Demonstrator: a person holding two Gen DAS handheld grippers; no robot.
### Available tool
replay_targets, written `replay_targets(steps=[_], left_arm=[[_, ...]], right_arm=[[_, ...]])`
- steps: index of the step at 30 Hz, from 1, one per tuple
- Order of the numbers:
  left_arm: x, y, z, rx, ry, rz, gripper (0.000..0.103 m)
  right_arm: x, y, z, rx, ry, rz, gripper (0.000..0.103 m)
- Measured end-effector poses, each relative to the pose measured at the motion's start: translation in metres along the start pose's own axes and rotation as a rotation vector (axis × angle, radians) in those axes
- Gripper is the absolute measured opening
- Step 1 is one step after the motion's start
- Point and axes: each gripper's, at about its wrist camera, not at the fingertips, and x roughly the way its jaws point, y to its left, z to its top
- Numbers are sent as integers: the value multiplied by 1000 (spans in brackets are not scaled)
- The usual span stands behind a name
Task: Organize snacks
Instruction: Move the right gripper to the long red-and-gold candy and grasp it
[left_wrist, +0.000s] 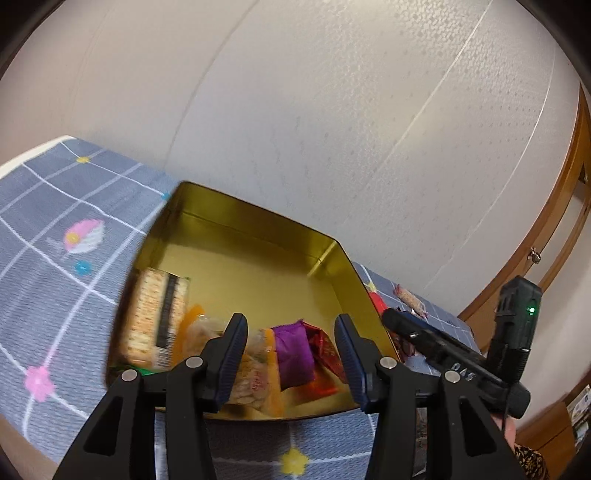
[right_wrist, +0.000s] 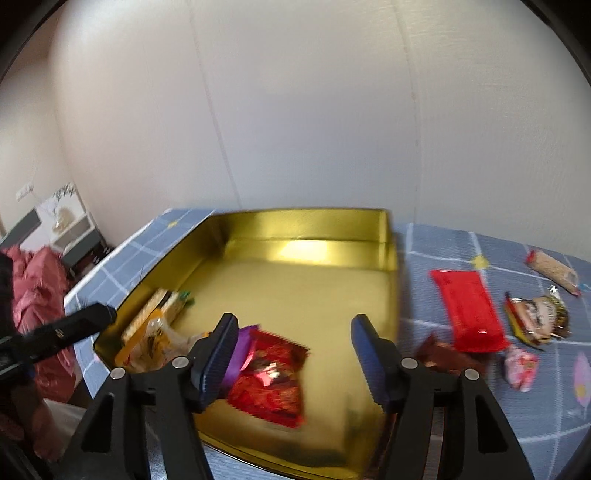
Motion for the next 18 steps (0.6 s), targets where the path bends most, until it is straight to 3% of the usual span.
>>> replay_targets(steps=[11,18], left_arm=[[33,-48,-11,121,71,-46,50],[55,-96,-32,301,132,-84,50]], right_arm=[[-51,-83,-12,141,-18,-169,66],[-81,-135,-30,272,-14,-222,71]])
